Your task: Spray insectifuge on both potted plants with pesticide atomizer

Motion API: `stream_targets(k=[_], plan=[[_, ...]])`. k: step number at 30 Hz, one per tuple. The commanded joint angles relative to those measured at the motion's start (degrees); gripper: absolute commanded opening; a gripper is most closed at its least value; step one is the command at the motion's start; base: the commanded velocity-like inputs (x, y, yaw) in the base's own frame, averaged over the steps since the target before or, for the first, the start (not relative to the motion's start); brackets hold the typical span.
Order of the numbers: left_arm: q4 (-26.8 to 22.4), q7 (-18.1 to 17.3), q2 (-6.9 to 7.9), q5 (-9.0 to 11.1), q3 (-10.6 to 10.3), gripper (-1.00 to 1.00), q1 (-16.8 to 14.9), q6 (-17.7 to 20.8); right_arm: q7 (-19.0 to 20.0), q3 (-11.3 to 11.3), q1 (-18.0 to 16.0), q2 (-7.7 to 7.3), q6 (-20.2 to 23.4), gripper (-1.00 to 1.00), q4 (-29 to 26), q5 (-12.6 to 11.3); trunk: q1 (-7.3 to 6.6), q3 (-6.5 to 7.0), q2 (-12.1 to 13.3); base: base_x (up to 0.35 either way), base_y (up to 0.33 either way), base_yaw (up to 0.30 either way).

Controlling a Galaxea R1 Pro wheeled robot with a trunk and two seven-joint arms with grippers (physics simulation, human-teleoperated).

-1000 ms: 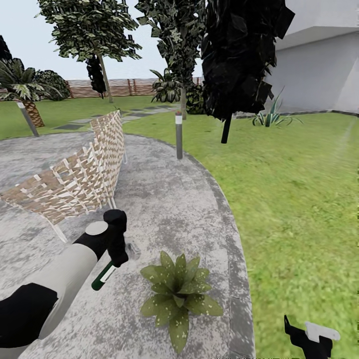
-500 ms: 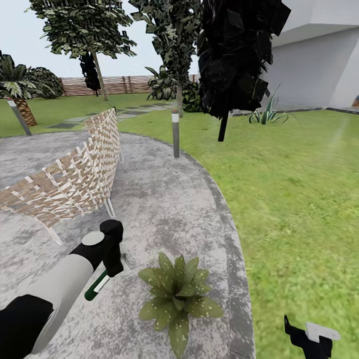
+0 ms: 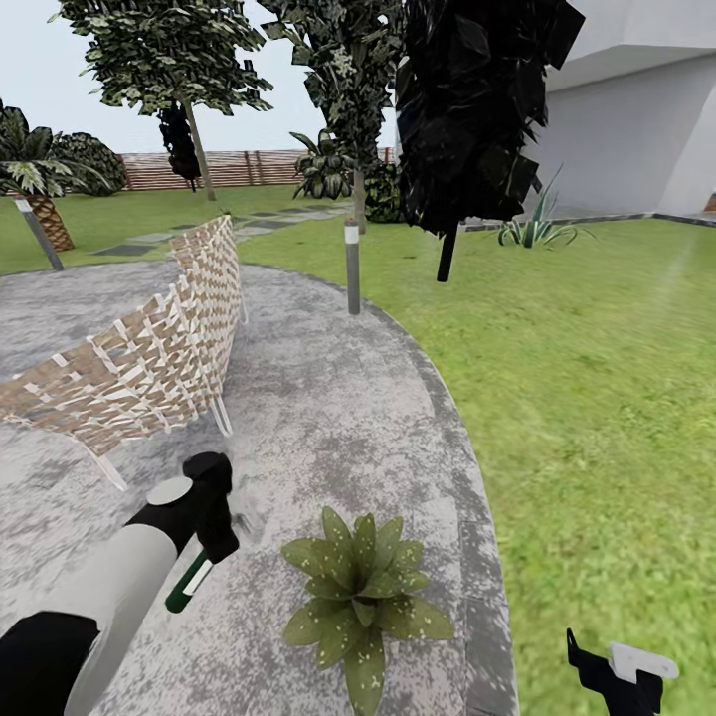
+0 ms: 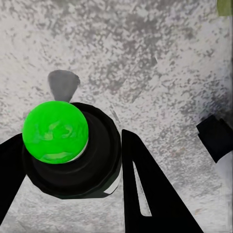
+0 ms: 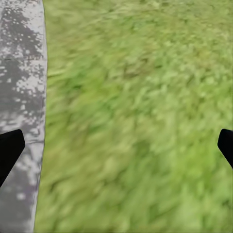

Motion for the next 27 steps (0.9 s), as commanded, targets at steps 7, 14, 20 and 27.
stream_targets(k=[7,14,20,27], plan=[[-0.29,-0.42,-2.09,-0.22,-0.04,-1.00,0.43,0.61,0.02,0.19,-0.05,-0.02,-0.21,1.00,-0.02,-0.52,-0.01,-0.05,-0.02,0.000,0.000,0.000],[-0.40,-11.34,-2.95,-0.72,-0.51,-1.00,-6.22,0.41,0.02,0.19,-0.07,-0.02,-0.21,1.00,-0.05,-0.52,-0.01,-0.05,-0.02,0.000,0.000,0.009],[-0.50,-11.34,-4.18,-1.04,-1.48,-1.00,-7.55,-1.60,0.02,0.19,-0.07,-0.01,-0.21,1.00,-0.05,-0.52,-0.01,-0.05,-0.02,0.000,0.000,0.224],[-0.44,-11.34,-4.47,-1.11,-2.05,-1.00,-7.53,-2.17,0.02,0.19,-0.03,-0.02,-0.21,1.00,-0.05,-0.52,-0.01,-0.05,-0.02,0.000,-0.019,0.066]])
